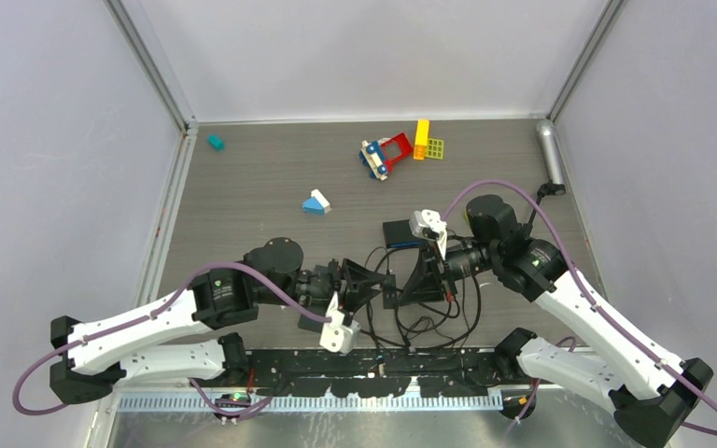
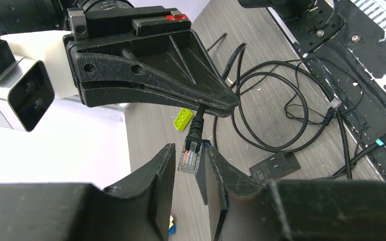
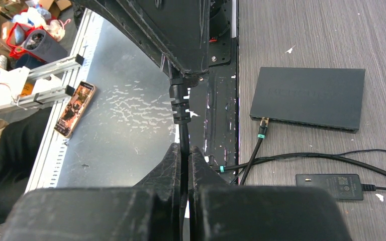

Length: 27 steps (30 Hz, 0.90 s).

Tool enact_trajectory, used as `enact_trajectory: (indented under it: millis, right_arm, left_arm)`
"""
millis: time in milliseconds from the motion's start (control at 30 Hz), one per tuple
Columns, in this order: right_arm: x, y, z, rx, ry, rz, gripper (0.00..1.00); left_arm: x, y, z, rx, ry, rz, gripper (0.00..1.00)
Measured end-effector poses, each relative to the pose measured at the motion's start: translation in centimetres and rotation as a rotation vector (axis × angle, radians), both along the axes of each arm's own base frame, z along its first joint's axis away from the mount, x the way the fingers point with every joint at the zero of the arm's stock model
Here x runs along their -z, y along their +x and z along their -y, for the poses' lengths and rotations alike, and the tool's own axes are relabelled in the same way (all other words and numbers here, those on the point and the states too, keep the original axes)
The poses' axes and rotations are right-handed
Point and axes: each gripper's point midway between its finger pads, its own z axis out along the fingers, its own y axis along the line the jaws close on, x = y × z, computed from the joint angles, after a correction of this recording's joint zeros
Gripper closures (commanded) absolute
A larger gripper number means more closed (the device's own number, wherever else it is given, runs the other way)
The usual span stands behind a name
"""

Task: Insert the plug into the switch port
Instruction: Pick up the connector from the center of the board.

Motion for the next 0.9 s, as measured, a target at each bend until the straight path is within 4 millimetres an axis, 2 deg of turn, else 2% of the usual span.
enact_trajectory:
  millis: [233, 267, 400, 467, 600, 733, 900]
  right_arm:
    - [0.0, 0.0, 0.0, 0.0, 0.0, 0.0, 0.99]
    - [0.0, 0.0, 0.0, 0.0, 0.001, 0.0, 0.96]
    - [0.0, 0.0, 0.0, 0.002, -0.001, 0.003, 0.68]
    - [0.0, 0.2, 0.0, 0.017, -0.003, 0.015, 0.58]
    - [-0.4, 0.6, 0.2, 0.056, 0.032, 0.088, 0.5]
    - [-1.6, 0.9, 0.7, 0.104, 0.158, 0.277, 0.45]
    - [-2.2, 1.3, 1.1, 0.157, 0.333, 0.514, 0.44]
  left_arm:
    - [0.0, -0.1, -0.2, -0.003, 0.002, -0.014, 0.98]
    - [0.1, -0.2, -0.2, -0.004, 0.002, -0.018, 1.0]
    - [0.0, -0.3, -0.2, -0.006, 0.001, -0.031, 1.0]
    - [0.1, -0.3, -0.3, -0.01, 0.0, -0.045, 1.0]
    - [0.2, -0.4, -0.4, -0.034, 0.0, -0.103, 1.0]
    - [0.5, -0.3, -0.8, -0.092, -0.008, -0.207, 1.0]
    - [2.4, -0.2, -1.3, -0.174, -0.018, -0.36, 1.0]
